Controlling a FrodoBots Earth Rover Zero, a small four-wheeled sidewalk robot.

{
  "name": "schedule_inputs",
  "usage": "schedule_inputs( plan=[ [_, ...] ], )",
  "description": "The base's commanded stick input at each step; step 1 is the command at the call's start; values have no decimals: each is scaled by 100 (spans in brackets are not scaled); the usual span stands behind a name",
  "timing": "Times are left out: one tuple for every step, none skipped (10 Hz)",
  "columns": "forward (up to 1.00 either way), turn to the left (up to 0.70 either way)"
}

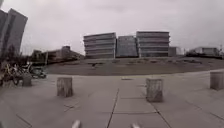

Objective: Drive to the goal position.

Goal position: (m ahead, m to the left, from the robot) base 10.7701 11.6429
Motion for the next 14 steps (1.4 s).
schedule_inputs(
  plan=[
    [70, 0],
    [70, 0],
    [70, 0],
    [70, 0],
    [70, 0],
    [70, 0],
    [70, 0],
    [70, 0],
    [70, 0],
    [70, 0],
    [70, 0],
    [70, 0],
    [70, 0],
    [70, 0]
  ],
)
